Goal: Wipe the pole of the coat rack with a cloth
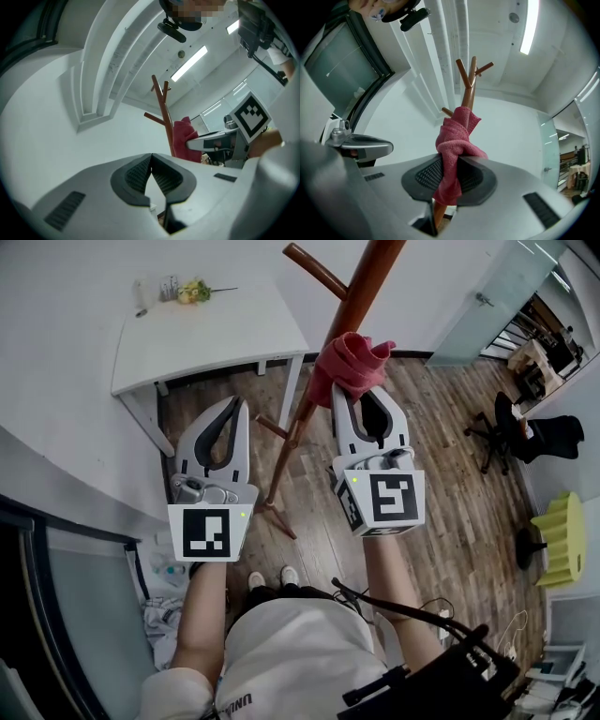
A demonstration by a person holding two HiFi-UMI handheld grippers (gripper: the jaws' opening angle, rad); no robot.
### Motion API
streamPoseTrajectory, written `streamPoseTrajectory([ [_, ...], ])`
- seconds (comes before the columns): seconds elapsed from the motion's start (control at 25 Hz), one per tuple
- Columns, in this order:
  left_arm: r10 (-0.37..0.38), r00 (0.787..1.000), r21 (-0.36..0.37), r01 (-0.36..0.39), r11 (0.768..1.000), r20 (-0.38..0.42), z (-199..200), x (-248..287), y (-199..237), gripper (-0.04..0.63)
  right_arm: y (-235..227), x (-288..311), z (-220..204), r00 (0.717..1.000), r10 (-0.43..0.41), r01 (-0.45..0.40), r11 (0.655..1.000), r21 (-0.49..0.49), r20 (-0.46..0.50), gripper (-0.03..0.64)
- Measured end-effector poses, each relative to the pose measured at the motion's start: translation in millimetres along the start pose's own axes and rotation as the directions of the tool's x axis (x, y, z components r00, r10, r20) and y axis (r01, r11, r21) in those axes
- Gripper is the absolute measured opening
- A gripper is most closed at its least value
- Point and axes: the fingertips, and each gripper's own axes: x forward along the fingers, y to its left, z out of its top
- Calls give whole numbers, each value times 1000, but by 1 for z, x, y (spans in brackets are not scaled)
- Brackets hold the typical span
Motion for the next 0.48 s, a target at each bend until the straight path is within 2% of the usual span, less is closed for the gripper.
streamPoseTrajectory([
  [0.48,-4,1000,-9,4,1000,-17,-7,-2,-2,14,6,-3,-17,999,6,-6,1000,2,-38,78],
])
